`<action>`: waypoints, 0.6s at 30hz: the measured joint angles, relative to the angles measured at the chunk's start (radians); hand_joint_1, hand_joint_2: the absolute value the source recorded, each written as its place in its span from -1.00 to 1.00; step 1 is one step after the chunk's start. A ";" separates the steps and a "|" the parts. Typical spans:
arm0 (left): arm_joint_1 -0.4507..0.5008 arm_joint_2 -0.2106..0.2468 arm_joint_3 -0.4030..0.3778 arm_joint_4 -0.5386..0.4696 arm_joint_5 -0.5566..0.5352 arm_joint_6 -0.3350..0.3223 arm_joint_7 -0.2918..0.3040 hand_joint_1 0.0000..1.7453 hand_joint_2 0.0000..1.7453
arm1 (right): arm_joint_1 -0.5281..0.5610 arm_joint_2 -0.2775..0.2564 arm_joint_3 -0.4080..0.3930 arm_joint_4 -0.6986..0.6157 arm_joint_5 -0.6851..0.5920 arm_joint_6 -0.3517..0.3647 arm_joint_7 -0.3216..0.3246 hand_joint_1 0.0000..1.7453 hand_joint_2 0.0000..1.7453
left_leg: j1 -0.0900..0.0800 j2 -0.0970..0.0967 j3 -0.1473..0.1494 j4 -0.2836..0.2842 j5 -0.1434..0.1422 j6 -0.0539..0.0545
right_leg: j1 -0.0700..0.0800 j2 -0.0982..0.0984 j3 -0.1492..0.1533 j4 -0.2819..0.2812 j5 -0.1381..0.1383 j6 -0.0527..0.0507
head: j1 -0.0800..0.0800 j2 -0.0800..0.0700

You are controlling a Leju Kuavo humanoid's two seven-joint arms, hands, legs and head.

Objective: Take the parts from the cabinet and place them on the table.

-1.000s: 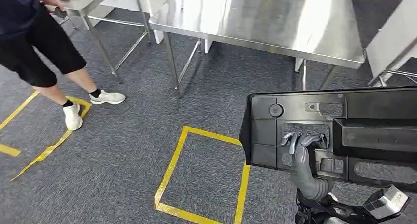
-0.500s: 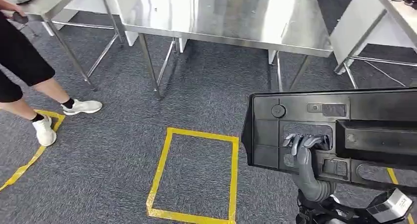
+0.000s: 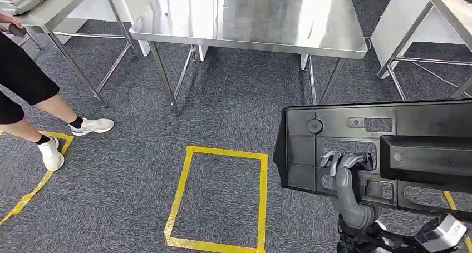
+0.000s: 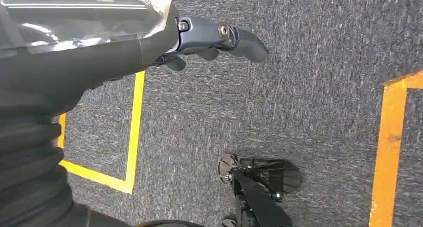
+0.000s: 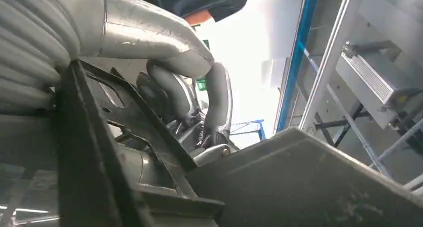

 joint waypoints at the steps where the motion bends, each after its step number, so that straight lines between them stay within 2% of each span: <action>1: 0.000 0.000 0.000 0.000 0.000 0.000 0.000 -1.00 1.00 | 0.000 0.000 0.000 0.000 0.000 0.000 0.000 1.00 1.00 | 0.000 0.000 0.000 0.000 0.000 0.000 | 0.000 0.000 0.000 0.000 0.000 0.000 | 0.000 0.000; 3: 0.000 0.001 0.000 0.000 0.000 -0.001 0.000 -1.00 1.00 | 0.000 0.000 0.000 0.000 0.000 0.000 0.000 1.00 1.00 | 0.000 0.000 0.000 -0.001 0.000 -0.001 | 0.000 0.000 0.000 0.000 0.000 0.000 | 0.000 0.000; 6: 0.001 0.006 0.000 0.000 -0.001 0.000 -0.002 -1.00 1.00 | 0.000 0.000 0.001 0.000 0.002 0.002 0.001 1.00 1.00 | 0.001 0.000 0.002 -0.006 0.003 -0.019 | 0.002 0.000 -0.001 0.001 0.000 -0.008 | 0.000 0.000; 8: 0.001 0.007 0.000 0.000 -0.001 0.004 -0.002 -1.00 1.00 | 0.000 0.000 0.001 0.000 0.002 0.003 0.001 1.00 1.00 | 0.001 0.000 0.002 -0.006 0.003 -0.028 | 0.002 0.000 -0.001 0.001 0.000 -0.008 | 0.000 0.000; 16: 0.001 0.002 0.000 0.000 0.003 0.043 -0.002 -1.00 1.00 | 0.000 -0.001 0.001 0.002 0.002 0.008 0.001 1.00 1.00 | -0.006 0.000 0.002 -0.006 0.003 -0.027 | 0.001 0.000 -0.001 0.000 0.000 -0.008 | 0.000 0.000; 18: 0.001 0.000 0.000 0.000 0.004 0.050 -0.001 -1.00 1.00 | 0.000 -0.001 0.001 0.002 0.002 0.008 0.001 1.00 1.00 | -0.009 0.000 0.000 0.001 -0.002 -0.020 | -0.008 0.000 0.000 -0.001 0.001 -0.005 | -0.001 0.000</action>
